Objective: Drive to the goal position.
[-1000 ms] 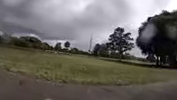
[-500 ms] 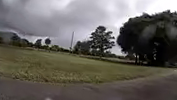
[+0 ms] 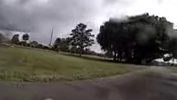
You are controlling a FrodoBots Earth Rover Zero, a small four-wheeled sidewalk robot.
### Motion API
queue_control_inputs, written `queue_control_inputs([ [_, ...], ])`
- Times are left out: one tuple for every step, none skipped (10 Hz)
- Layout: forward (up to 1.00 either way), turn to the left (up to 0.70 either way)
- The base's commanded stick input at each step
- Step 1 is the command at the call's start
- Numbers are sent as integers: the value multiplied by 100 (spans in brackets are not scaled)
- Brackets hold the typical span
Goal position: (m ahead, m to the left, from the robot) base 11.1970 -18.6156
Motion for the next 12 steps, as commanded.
queue_control_inputs([
  [0,-85],
  [0,-85],
  [0,-85],
  [0,-85],
  [0,-85],
  [0,-85],
  [0,-85],
  [0,-85],
  [0,-85],
  [0,-72],
  [0,-40],
  [0,0],
])
